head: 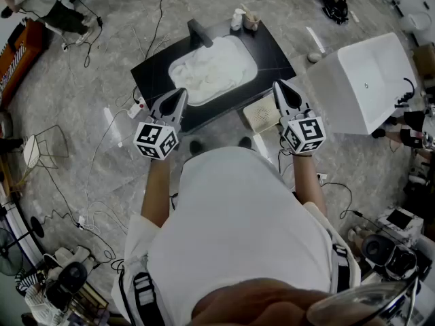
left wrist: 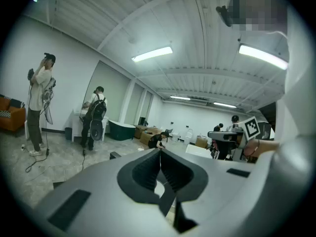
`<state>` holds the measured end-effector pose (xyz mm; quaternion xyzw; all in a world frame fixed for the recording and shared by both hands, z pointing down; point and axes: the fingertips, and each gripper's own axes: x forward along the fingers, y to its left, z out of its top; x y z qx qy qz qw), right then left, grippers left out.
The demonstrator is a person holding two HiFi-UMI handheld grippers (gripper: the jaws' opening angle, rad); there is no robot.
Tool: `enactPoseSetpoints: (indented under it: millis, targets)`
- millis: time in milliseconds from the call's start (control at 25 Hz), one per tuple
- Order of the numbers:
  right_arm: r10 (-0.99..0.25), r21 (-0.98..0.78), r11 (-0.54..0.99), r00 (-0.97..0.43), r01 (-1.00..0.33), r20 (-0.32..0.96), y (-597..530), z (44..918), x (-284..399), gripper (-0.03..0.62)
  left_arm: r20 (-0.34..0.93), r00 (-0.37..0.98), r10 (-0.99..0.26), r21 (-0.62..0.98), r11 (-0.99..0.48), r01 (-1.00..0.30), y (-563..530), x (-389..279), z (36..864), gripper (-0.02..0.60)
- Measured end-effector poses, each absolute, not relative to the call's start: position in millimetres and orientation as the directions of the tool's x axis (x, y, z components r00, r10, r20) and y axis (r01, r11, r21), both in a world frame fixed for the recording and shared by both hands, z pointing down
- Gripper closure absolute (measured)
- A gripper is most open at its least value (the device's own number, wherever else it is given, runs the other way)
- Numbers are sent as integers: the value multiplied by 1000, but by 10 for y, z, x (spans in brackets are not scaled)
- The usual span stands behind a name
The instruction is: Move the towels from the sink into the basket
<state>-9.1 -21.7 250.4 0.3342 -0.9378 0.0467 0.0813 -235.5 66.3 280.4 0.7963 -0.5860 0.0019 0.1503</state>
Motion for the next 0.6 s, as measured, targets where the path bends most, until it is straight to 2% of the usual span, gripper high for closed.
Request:
enactPoseSetpoints:
  millis: [600]
  targets:
    - [-622, -19, 770, -756, -638, 203, -301, 2555, -136, 600, 195, 311, -930, 254, -258, -932, 587, -2362, 2903, 572]
